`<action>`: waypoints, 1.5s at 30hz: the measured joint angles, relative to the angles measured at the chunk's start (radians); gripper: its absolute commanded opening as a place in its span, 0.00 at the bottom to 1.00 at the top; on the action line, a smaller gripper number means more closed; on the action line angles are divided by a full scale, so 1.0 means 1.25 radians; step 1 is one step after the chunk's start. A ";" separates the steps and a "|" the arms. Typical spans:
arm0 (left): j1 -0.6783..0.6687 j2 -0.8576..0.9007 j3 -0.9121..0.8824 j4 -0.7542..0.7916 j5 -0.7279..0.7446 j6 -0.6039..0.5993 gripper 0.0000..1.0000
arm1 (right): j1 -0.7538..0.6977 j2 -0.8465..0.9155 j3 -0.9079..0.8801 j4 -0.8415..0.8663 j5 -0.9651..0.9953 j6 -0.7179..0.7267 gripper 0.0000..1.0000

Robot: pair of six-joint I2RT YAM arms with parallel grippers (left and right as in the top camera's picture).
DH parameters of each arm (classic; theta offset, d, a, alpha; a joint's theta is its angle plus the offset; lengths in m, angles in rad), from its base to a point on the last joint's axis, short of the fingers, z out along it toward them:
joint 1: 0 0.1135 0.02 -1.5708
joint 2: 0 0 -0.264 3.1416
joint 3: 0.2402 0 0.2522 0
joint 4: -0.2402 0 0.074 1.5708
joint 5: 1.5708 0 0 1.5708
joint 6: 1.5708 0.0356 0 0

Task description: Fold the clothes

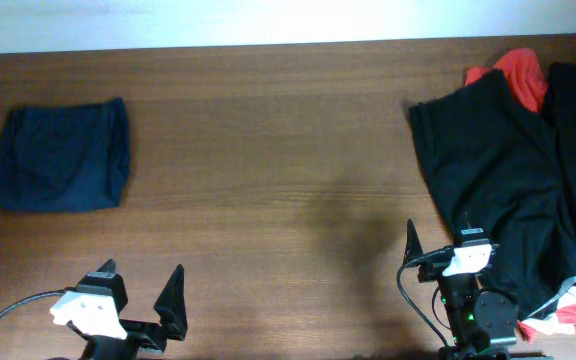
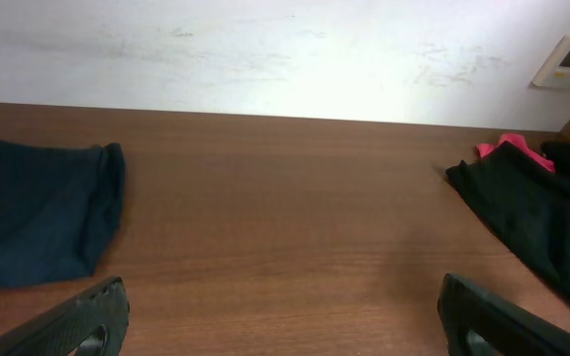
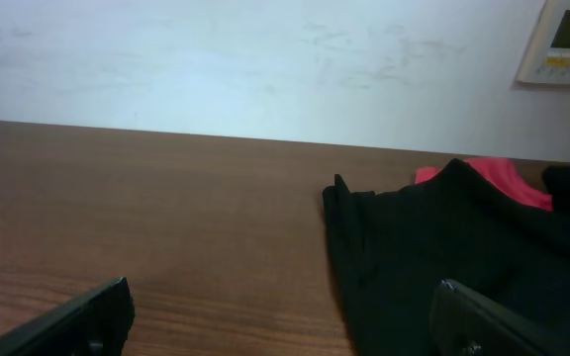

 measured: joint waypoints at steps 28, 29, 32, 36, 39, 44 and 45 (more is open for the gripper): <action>0.002 -0.164 -0.616 0.656 -0.147 -0.003 0.99 | 0.000 -0.002 0.000 0.000 0.000 -0.001 0.99; 0.002 -0.164 -0.647 0.689 -0.148 -0.003 0.99 | 0.000 -0.002 0.000 -0.001 0.000 0.000 0.99; 0.002 -0.164 -0.681 0.676 -0.150 -0.003 0.99 | 0.000 -0.002 0.000 -0.001 0.000 -0.001 0.99; 0.002 -0.164 -0.681 0.676 -0.151 -0.003 0.99 | 0.000 -0.002 0.000 0.000 0.000 -0.001 0.99; 0.002 -0.164 -0.681 0.676 -0.151 -0.003 0.99 | 0.000 -0.002 0.000 -0.001 0.000 -0.001 0.99; 0.002 -0.164 -0.681 0.676 -0.151 -0.003 0.99 | 0.000 -0.002 0.000 -0.001 0.000 0.000 0.99; 0.002 -0.164 -0.681 0.676 -0.150 -0.003 0.99 | 0.000 -0.002 0.000 0.000 0.000 0.000 0.99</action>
